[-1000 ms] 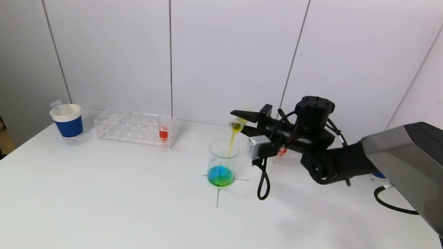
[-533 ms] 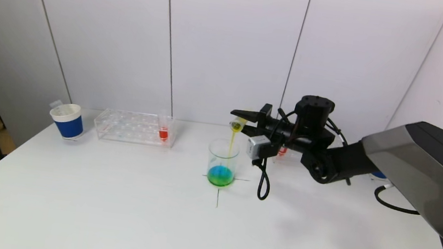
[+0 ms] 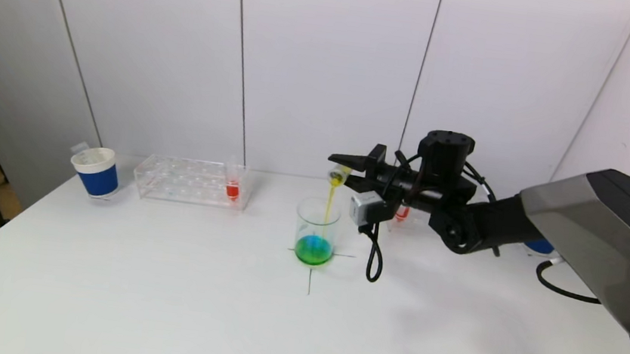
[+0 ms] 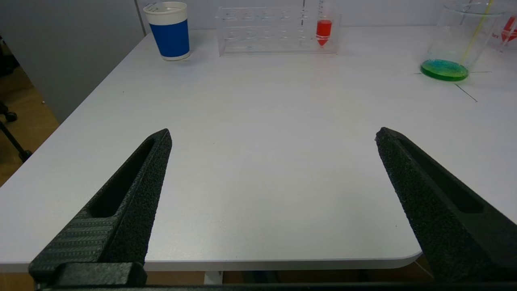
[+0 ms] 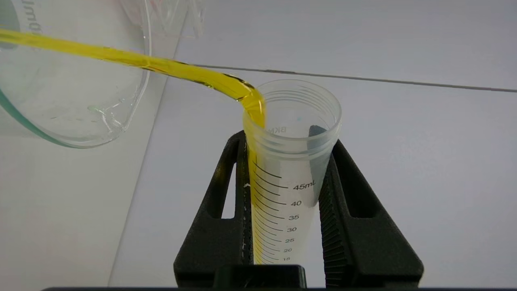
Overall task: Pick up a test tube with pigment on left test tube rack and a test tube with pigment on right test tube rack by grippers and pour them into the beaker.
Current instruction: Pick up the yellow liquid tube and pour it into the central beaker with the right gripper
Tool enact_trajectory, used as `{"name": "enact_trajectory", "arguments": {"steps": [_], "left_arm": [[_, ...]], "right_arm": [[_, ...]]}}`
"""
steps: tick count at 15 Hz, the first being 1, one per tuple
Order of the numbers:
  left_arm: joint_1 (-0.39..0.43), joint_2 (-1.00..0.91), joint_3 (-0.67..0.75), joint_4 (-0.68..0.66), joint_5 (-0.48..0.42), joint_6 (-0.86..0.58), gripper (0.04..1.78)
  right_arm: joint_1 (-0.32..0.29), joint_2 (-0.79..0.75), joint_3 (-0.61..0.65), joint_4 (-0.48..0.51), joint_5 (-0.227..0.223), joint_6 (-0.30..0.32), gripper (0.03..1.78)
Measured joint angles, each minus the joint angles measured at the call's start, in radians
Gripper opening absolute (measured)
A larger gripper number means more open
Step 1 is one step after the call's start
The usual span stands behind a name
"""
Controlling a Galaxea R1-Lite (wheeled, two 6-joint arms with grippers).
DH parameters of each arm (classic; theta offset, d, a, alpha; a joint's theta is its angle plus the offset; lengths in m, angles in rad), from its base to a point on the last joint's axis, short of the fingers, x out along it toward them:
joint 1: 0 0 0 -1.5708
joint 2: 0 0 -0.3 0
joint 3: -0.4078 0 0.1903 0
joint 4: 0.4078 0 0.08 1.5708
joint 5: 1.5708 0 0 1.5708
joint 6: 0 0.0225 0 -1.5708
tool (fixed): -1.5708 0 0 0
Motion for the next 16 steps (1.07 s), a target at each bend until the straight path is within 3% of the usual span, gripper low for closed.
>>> {"name": "enact_trajectory", "arguments": {"steps": [16], "left_arm": [[0.000,0.000,0.000,0.000,0.000,0.000,1.76]], "right_arm": [[0.016,-0.037,-0.053,0.192,-0.054,-0.188,0.53]]}}
